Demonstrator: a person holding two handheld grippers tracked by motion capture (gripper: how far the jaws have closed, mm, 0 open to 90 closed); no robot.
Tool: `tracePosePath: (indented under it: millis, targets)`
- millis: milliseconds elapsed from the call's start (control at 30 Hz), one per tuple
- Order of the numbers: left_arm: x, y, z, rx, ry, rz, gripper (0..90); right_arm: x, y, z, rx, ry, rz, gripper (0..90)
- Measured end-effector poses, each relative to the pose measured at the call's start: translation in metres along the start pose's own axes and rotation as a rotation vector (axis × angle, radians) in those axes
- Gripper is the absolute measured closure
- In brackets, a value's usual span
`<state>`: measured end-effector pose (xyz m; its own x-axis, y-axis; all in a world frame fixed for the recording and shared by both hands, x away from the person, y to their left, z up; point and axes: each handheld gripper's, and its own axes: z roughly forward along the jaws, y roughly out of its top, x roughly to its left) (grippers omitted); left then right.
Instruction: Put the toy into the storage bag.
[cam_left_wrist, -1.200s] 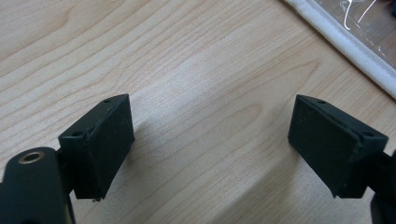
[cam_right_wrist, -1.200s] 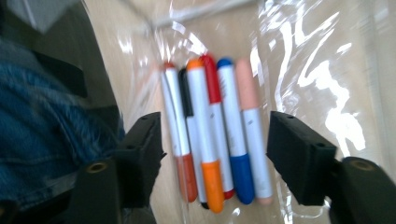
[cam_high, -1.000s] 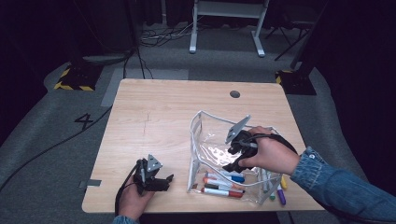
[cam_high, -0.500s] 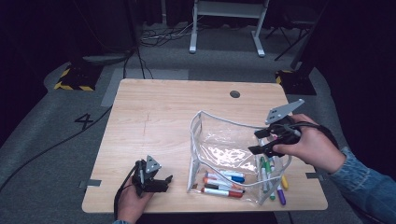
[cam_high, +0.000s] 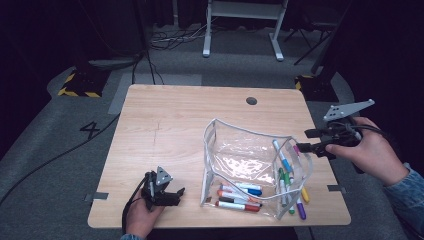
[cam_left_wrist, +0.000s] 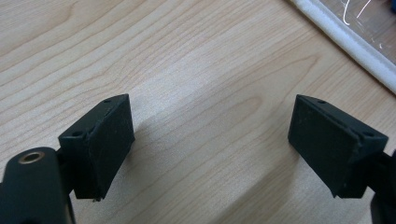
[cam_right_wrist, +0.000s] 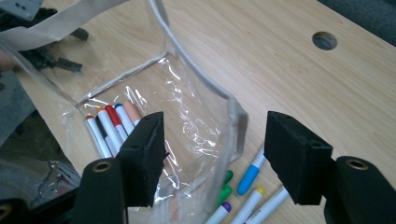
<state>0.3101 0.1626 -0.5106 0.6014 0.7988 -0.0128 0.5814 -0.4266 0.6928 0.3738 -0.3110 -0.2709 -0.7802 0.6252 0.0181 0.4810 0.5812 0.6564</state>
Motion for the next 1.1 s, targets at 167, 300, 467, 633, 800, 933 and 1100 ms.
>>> tracePosePath:
  millis: [167, 300, 467, 633, 800, 933, 1100]
  targets:
    - [0.000, 0.000, 0.000, -0.001, 0.001, 0.000, 14.5, -0.015, -0.013, -0.011, -0.033, -0.020, 0.053, 40.7]
    - [0.000, 0.000, 0.000, -0.001, 0.003, 0.001, 14.5, -0.030, -0.027, -0.016, -0.029, -0.068, 0.095, 43.1]
    - [0.000, 0.000, 0.000, 0.000, 0.001, -0.001, 14.5, -0.051, -0.046, -0.007, -0.003, -0.118, 0.158, 44.0]
    - [0.000, 0.000, 0.000, 0.000, 0.000, -0.001, 14.5, -0.067, -0.066, 0.017, 0.051, -0.134, 0.204, 43.7]
    - [0.000, 0.000, 0.000, -0.001, 0.000, -0.002, 14.5, -0.077, -0.080, 0.040, 0.080, -0.146, 0.219, 43.4]
    - [0.000, 0.000, 0.000, -0.001, 0.001, 0.000, 14.5, -0.083, -0.090, 0.058, 0.099, -0.146, 0.238, 43.4]
    - [0.000, 0.000, 0.000, -0.001, 0.004, 0.001, 14.5, -0.086, -0.101, 0.081, 0.129, -0.143, 0.266, 46.8]
